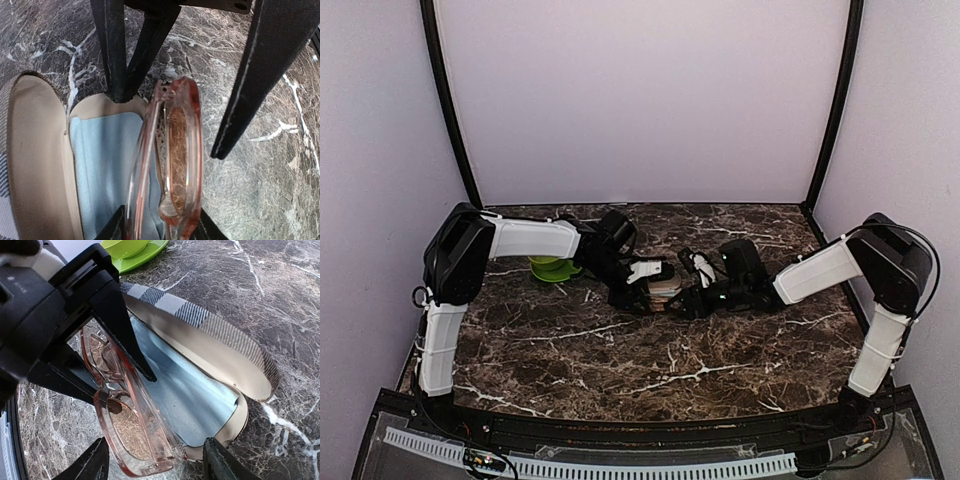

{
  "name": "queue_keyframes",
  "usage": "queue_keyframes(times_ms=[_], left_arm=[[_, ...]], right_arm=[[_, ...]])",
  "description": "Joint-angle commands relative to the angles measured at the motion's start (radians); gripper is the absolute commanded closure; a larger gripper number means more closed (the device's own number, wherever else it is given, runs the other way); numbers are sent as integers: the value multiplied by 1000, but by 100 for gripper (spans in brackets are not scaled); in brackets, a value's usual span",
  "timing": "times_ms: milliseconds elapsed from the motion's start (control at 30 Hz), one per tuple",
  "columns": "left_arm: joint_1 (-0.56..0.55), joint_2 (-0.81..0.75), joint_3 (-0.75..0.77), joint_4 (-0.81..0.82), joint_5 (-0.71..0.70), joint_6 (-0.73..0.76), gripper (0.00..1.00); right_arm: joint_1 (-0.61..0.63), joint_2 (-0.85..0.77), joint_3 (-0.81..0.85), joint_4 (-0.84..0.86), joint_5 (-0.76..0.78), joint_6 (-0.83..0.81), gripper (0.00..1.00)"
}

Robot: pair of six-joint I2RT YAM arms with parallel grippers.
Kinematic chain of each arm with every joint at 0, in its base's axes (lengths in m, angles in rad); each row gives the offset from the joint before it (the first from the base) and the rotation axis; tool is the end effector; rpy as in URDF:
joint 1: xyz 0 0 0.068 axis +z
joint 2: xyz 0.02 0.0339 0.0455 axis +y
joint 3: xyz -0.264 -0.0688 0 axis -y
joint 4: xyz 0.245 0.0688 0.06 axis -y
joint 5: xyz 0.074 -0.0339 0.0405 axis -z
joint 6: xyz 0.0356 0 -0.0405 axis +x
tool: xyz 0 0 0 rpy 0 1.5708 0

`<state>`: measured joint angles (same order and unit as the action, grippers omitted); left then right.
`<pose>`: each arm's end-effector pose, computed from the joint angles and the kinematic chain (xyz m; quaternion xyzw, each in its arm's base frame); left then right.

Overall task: Organize the sunglasses
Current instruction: Place the sunglasses in the sunglasses case.

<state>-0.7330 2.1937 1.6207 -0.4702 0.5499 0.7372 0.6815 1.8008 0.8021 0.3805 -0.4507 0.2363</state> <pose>0.3331 -0.3249 0.1553 0.6757 0.6417 -0.2616 0.2515 0.2618 0.2323 0.1356 -0.2912 0.8222 0.3760 0.3127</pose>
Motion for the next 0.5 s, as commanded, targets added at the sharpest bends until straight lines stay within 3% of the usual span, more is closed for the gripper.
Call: queue_keyframes(times_ms=[0, 467], left_arm=[[-6, 11, 11, -29, 8, -10, 61], [-7, -28, -23, -2, -9, -38, 58]], right_arm=[[12, -4, 19, 9, 9, -10, 36], [12, 12, 45, 5, 35, 47, 41]])
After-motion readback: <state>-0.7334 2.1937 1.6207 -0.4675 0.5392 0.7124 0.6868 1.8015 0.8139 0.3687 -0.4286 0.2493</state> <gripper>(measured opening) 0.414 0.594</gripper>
